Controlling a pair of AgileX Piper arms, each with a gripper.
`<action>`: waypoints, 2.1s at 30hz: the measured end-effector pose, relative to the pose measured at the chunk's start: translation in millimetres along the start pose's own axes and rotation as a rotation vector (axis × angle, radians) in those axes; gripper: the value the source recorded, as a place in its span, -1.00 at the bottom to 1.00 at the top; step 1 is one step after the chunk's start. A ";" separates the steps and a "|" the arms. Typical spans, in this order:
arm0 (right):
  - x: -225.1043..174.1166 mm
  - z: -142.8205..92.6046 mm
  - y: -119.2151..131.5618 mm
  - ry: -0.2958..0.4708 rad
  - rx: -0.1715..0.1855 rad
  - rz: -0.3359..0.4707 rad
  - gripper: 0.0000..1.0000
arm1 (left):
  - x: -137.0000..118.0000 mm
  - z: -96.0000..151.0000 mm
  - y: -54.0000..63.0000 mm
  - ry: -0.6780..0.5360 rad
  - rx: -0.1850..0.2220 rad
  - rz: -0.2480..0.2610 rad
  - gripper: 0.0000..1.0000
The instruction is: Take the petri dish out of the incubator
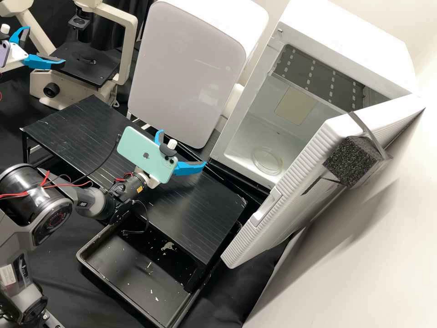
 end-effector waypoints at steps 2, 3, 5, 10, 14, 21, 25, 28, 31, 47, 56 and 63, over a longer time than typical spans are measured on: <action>0.0 0.0 0.0 0.000 0.000 0.000 1.00 | 0.0 0.0 0.0 0.000 0.000 0.000 1.00; 0.0 0.0 0.0 0.000 0.000 0.000 1.00 | 0.0 0.0 0.0 0.000 0.000 0.000 1.00; 0.0 0.0 0.0 0.000 0.000 0.000 1.00 | 0.0 0.0 0.0 0.000 0.000 0.000 1.00; -0.6 0.8 0.0 -0.001 0.000 0.001 1.00 | 0.0 0.0 0.0 0.000 0.000 0.000 1.00; -9.9 8.3 5.9 -0.011 -0.005 0.014 1.00 | 0.0 0.0 0.0 0.000 0.000 0.000 1.00; -38.5 32.5 36.3 0.018 0.056 0.137 1.00 | 0.0 0.0 0.0 0.000 0.000 0.000 1.00; -44.6 49.4 58.6 0.013 0.056 0.219 1.00 | 0.0 0.0 0.0 0.000 0.000 0.000 1.00; -40.3 63.7 73.4 -0.015 0.057 0.272 1.00 | 0.0 0.0 0.0 0.000 0.000 0.000 1.00; -30.7 73.6 85.0 -0.027 0.052 0.303 1.00 | 0.0 0.0 0.0 0.000 0.000 0.000 1.00; 61.0 97.6 127.1 -0.102 0.032 0.293 1.00 | 0.0 0.0 0.0 0.000 0.000 0.000 1.00; 92.1 107.6 132.3 -0.161 0.031 0.248 1.00 | 0.0 0.0 0.0 0.000 0.000 0.000 1.00; 107.8 109.3 135.3 -0.166 0.014 0.229 1.00 | 0.0 0.0 0.0 0.000 0.000 0.000 1.00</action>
